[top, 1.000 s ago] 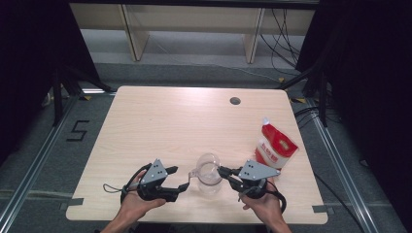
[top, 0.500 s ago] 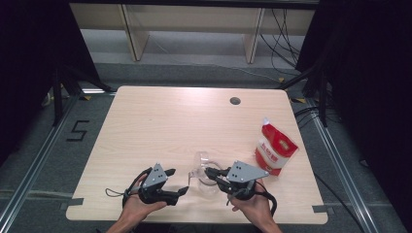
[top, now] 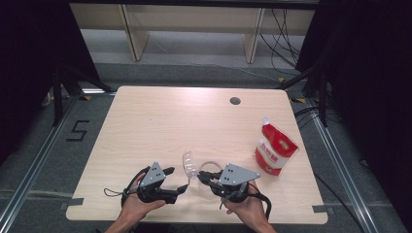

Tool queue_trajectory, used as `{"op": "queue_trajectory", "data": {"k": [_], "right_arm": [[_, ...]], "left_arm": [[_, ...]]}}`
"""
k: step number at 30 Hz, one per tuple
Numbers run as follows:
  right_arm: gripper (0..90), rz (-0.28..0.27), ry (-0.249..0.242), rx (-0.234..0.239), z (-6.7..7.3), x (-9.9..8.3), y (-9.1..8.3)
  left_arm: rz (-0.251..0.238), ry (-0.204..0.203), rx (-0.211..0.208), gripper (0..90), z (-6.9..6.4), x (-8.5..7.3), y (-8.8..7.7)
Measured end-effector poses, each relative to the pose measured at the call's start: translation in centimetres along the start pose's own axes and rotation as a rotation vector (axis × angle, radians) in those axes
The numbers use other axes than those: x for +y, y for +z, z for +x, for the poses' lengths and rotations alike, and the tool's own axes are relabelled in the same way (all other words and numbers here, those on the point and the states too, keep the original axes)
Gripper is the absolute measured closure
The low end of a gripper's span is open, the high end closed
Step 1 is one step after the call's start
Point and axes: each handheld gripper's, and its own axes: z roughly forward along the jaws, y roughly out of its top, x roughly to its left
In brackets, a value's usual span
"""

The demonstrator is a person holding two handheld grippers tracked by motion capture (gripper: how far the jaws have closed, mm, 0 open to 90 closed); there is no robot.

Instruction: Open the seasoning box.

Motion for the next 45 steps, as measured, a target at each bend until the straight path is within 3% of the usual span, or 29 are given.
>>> {"op": "queue_trajectory", "data": {"k": [5,13,14,15,17,18,19,22,24,25,30,31,32,40,41,42,45], "right_arm": [[78.8,-0.011,0.022,-0.033,-0.6,-0.7,-1.3],[71.1,-0.016,0.068,-0.104,-2.1,-2.2,-4.1],[69.8,-0.023,0.093,-0.126,-2.0,-2.5,-4.4],[68.5,-0.028,0.083,-0.128,-2.3,-2.7,-4.6],[64.3,-0.012,0.112,-0.138,-2.4,-3.2,-5.4],[62.3,-0.004,0.143,-0.139,-2.5,-3.5,-5.8],[60.2,-0.020,0.116,-0.164,-2.8,-3.8,-6.0],[55.6,-0.008,0.185,-0.182,-2.9,-4.6,-7.0],[53.4,0.001,0.189,-0.189,-3.2,-5.1,-7.7],[53.1,-0.004,0.199,-0.214,-3.3,-5.3,-8.0],[52.1,-0.015,0.234,-0.217,-3.6,-6.1,-8.9],[52.0,-0.015,0.226,-0.259,-3.6,-6.2,-9.2],[51.9,0.003,0.257,-0.239,-3.5,-6.2,-9.5],[49.8,0.008,0.275,-0.294,-4.0,-7.2,-11.1],[49.4,0.003,0.312,-0.317,-3.7,-7.3,-11.3],[49.1,0.004,0.276,-0.312,-4.1,-7.5,-11.5],[46.9,0.021,0.287,-0.349,-4.3,-7.9,-12.2]], "left_arm": [[0.010,0.019,-0.007,22.2,0.1,0.0,0.0],[0.036,-0.022,-0.019,16.6,0.2,-0.1,0.2],[0.044,-0.018,-0.015,16.6,0.2,-0.1,0.1],[0.039,-0.029,-0.029,16.6,0.2,-0.2,0.1],[0.035,-0.048,-0.028,16.6,0.2,-0.2,0.1],[0.039,-0.038,-0.025,16.6,0.3,-0.2,0.1],[0.029,-0.051,-0.023,16.6,0.3,-0.2,0.1],[0.035,-0.050,-0.014,16.6,0.4,-0.2,0.1],[0.034,-0.047,-0.013,16.6,0.4,-0.2,0.1],[0.035,-0.046,-0.011,16.6,0.4,-0.2,0.1],[0.029,-0.049,-0.010,16.6,0.3,-0.3,0.1],[0.034,-0.046,-0.007,16.7,0.3,-0.2,0.1],[0.029,-0.050,-0.007,16.6,0.2,-0.3,0.1],[0.025,-0.052,-0.012,16.7,0.1,-0.3,0.2],[0.024,-0.052,-0.013,16.7,0.1,-0.3,0.2],[0.024,-0.052,-0.014,16.7,0.1,-0.3,0.2],[0.033,-0.045,-0.011,16.6,0.1,-0.3,0.1]]}}
